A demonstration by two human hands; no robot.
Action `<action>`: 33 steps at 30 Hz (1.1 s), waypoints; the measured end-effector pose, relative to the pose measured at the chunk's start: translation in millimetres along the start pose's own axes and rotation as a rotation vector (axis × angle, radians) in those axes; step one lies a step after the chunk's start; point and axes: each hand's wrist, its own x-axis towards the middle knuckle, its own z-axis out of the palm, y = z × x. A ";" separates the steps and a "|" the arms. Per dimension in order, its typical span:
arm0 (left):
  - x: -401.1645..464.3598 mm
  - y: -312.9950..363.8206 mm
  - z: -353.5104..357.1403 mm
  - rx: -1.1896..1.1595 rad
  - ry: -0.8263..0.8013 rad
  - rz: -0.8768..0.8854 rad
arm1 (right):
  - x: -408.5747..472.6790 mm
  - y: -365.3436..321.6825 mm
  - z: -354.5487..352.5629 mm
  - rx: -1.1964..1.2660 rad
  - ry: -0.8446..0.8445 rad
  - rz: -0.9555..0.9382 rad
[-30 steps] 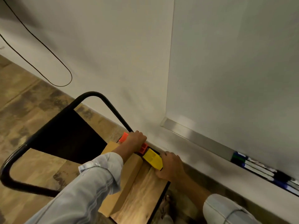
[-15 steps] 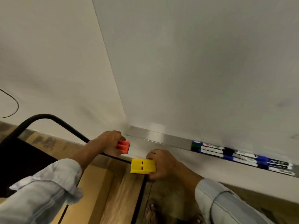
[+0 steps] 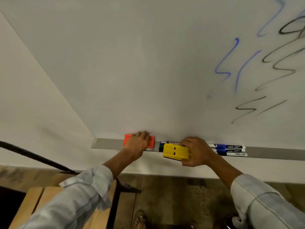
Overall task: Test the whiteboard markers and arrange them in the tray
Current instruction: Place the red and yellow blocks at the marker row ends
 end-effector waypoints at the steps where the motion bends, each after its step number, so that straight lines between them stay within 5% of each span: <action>1: 2.5 10.3 2.9 0.025 -0.005 -0.005 | -12.2 9.4 -1.4 -0.010 0.006 0.026; 6: 8.9 40.4 17.0 0.099 -0.045 -0.064 | -60.9 43.9 -3.7 -0.015 -0.003 0.117; 17: 11.2 57.6 20.3 -0.130 -0.043 -0.165 | -81.8 72.8 -7.7 -0.030 0.006 0.090; 25: 36.1 96.6 -12.5 -0.073 0.177 0.048 | -86.9 84.4 -20.9 -0.046 0.013 0.074; 33: 72.5 181.6 -50.9 -0.321 0.216 0.122 | -135.8 151.6 -27.1 -0.161 0.041 0.196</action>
